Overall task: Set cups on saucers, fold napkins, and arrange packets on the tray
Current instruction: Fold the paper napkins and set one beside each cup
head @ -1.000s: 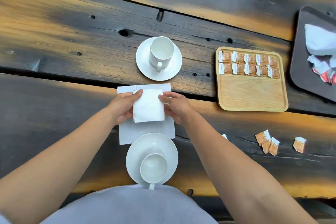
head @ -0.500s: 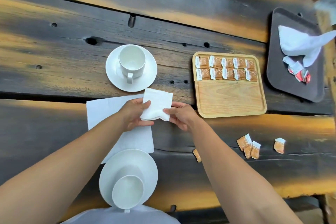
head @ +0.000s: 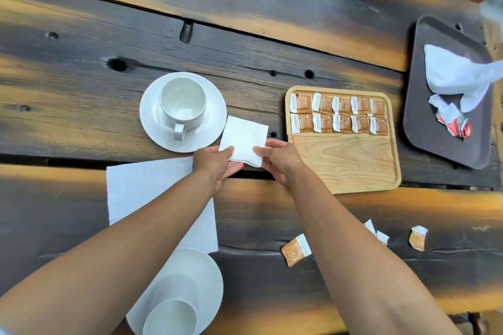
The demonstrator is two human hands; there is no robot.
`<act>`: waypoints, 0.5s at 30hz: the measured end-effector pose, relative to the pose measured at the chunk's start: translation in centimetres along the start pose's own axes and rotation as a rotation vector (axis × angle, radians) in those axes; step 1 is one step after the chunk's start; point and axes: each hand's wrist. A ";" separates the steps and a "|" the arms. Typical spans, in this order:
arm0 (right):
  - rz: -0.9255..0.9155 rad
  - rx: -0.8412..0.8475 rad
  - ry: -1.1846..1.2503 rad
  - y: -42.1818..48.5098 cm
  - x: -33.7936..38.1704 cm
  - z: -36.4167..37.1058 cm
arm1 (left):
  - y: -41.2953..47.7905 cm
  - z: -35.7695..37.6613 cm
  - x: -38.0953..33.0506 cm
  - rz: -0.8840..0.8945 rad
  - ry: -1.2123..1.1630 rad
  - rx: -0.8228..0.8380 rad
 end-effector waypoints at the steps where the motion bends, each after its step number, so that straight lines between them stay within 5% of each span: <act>1: -0.001 -0.003 0.002 0.3 0.2 0.1 | 0.2 0.2 0.0 -0.001 -0.013 -0.015; 15: 0.011 -0.076 0.012 0.5 0.8 -0.4 | 1.2 2.9 -0.4 0.016 -0.170 -0.046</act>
Point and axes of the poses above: each hand's wrist, its own y-axis towards the middle knuckle, its own z-axis out of the palm, x = y × z, and after that the axes turned 3 degrees about -z, right-handed
